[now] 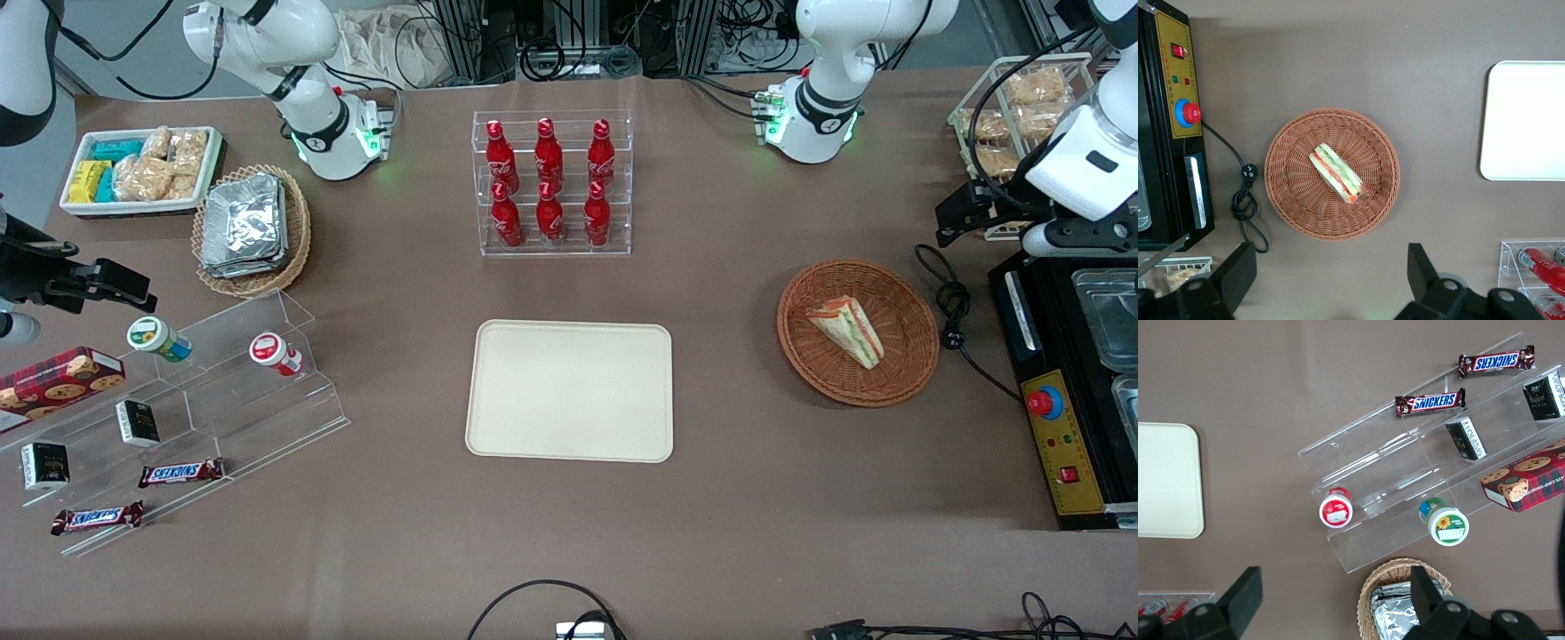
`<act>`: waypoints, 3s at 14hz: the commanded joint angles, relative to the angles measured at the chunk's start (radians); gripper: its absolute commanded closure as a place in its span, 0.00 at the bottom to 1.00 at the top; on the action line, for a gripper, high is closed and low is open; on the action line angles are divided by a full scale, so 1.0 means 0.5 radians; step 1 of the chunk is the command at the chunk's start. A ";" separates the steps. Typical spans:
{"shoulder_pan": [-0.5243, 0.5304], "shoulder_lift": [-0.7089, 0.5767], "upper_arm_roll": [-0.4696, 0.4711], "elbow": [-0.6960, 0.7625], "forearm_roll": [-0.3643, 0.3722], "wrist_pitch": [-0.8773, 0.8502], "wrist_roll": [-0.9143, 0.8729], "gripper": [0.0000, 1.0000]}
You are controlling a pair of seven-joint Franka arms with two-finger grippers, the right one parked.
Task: Place sandwich from basket to tray
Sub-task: 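Move the left gripper over the wrapped sandwich in the wicker basket, then lower the open left gripper around the sandwich and close it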
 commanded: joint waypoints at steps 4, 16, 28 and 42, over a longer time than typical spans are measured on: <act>-0.018 0.053 0.024 0.050 -0.003 -0.061 -0.008 0.00; -0.024 -0.177 0.015 -1.072 0.021 0.892 -0.835 0.00; -0.034 -0.064 0.012 -1.763 0.021 1.877 -1.416 0.00; -0.031 0.341 0.018 -1.880 0.018 2.485 -1.542 0.07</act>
